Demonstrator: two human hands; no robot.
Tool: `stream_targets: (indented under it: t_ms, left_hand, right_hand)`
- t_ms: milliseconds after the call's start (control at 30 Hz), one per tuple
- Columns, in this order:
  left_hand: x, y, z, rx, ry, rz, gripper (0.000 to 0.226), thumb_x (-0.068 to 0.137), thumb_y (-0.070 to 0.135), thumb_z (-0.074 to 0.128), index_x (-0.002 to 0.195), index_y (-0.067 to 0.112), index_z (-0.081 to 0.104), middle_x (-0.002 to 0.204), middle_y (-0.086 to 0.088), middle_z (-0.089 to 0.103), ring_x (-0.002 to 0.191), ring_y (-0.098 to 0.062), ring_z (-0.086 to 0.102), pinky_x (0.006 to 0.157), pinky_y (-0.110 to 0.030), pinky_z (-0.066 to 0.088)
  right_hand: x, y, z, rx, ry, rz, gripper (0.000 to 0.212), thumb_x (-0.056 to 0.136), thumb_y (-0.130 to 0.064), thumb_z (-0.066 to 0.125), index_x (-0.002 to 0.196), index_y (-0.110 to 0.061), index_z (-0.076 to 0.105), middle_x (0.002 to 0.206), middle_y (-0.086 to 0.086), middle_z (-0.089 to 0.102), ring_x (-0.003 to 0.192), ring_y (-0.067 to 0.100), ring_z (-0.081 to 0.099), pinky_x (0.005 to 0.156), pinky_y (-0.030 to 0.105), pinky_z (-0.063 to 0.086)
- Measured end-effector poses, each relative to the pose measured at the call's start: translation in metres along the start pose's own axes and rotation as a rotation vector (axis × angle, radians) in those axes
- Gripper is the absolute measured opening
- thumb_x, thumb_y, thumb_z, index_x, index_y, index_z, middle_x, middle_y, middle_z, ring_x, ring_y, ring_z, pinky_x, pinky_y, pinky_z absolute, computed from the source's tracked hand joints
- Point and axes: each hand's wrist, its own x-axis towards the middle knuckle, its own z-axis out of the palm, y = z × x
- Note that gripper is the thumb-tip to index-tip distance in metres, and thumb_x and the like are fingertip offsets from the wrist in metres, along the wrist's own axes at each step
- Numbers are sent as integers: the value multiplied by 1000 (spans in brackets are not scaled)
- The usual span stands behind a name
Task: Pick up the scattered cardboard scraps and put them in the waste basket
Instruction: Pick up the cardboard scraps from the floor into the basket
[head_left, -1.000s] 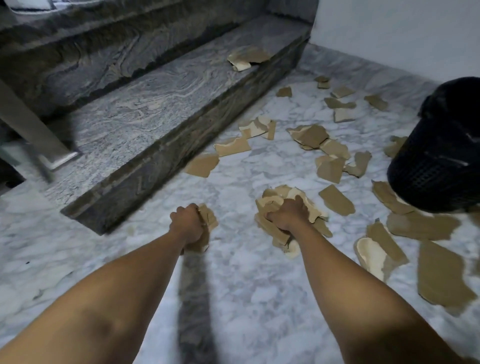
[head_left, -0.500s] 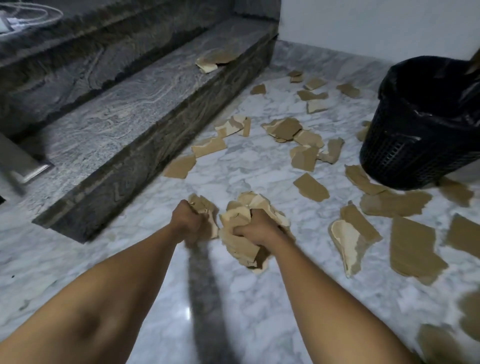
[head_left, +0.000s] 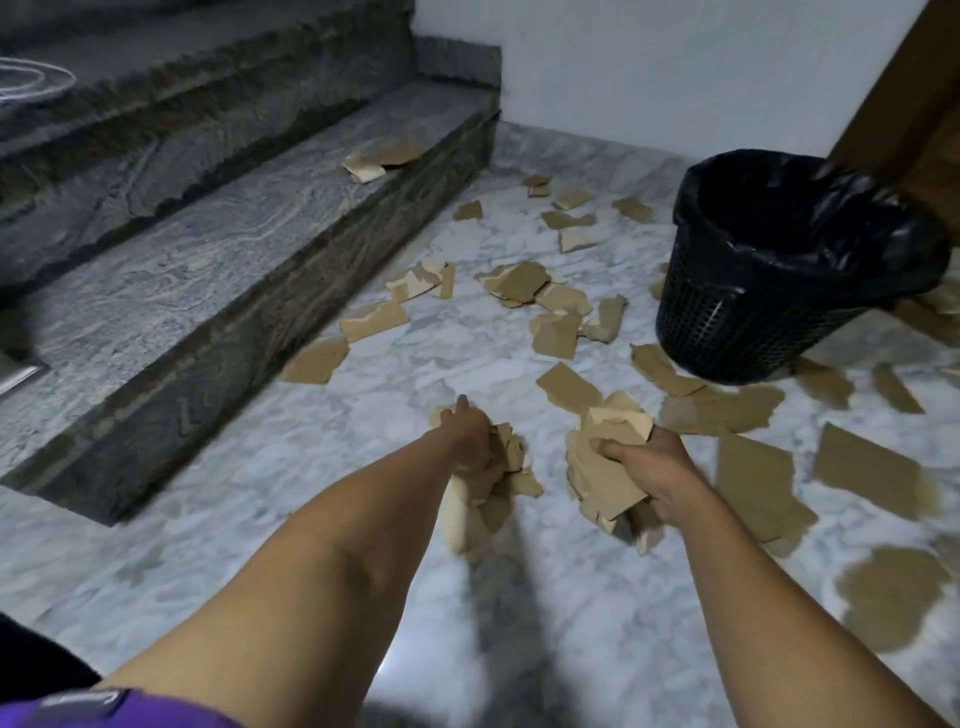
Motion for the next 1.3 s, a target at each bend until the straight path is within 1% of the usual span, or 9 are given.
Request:
stream_targets:
  t_ms: [100, 233, 467, 600, 767, 933, 1067, 1200, 1300]
  left_hand:
    - [-3, 2, 0, -22, 52, -23, 35, 84, 31, 59, 111, 7, 59, 130, -20, 50, 129, -39, 38, 108, -46, 36]
    - [-9, 1, 5, -64, 172, -55, 56, 81, 37, 69, 126, 9, 52, 128, -13, 36, 120, -37, 35, 93, -43, 45]
    - [-30, -19, -15, -345, 184, 141, 13, 75, 20, 72, 85, 14, 66, 85, -1, 65, 84, -21, 61, 67, -27, 45]
    - [-48, -50, -33, -611, 104, 91, 25, 74, 22, 84, 93, 8, 74, 91, -2, 72, 85, -18, 67, 76, -32, 56]
    - [-70, -112, -23, -783, 109, -33, 39, 72, 21, 88, 104, 10, 68, 104, -11, 72, 94, -25, 69, 81, -40, 59]
    - [-99, -147, 4, -996, 22, -126, 112, 70, 17, 90, 157, 17, 19, 134, -15, 60, 104, -21, 64, 77, -32, 55]
    - [-105, -162, 25, -946, -19, -190, 78, 68, 18, 91, 134, 3, 52, 110, -9, 67, 90, -22, 68, 75, -36, 57]
    - [-113, -161, 34, -944, -62, -209, 67, 65, 18, 93, 120, 4, 58, 101, -9, 69, 82, -22, 66, 69, -34, 51]
    - [-117, -147, 30, -951, -106, -168, 62, 64, 18, 93, 115, 7, 58, 95, -10, 67, 79, -24, 62, 67, -34, 43]
  right_hand:
    - [-3, 9, -1, -35, -20, -9, 33, 76, -18, 85, 105, -15, 68, 95, 2, 71, 84, 20, 67, 75, 36, 58]
    - [4, 17, 4, -40, -41, -5, 36, 73, -18, 87, 104, -14, 70, 95, 2, 74, 90, 24, 69, 84, 41, 58]
    - [18, -1, 11, 99, -43, 41, 60, 64, -21, 93, 115, -14, 62, 104, 7, 73, 92, 29, 71, 79, 48, 60]
    - [20, -16, 27, 102, -101, 78, 54, 64, -25, 92, 109, -11, 66, 99, 10, 75, 90, 32, 72, 82, 57, 58]
    - [12, -30, 81, -342, -288, -57, 45, 72, -31, 86, 106, -9, 67, 101, 5, 70, 92, 25, 67, 74, 33, 57]
    - [15, -22, 127, -809, -329, -198, 57, 78, -42, 78, 121, -10, 57, 117, 9, 62, 105, 29, 60, 88, 40, 52]
    - [10, -11, 143, -900, -258, -174, 57, 72, -50, 76, 118, -19, 61, 116, 6, 65, 108, 29, 59, 90, 41, 52]
    - [-7, -13, 156, -1065, -179, -213, 48, 78, -51, 72, 116, -24, 59, 116, 1, 61, 119, 30, 46, 90, 44, 35]
    - [-12, -10, 155, -804, -229, -175, 47, 75, -33, 80, 114, -18, 60, 109, 2, 65, 108, 28, 59, 94, 41, 45]
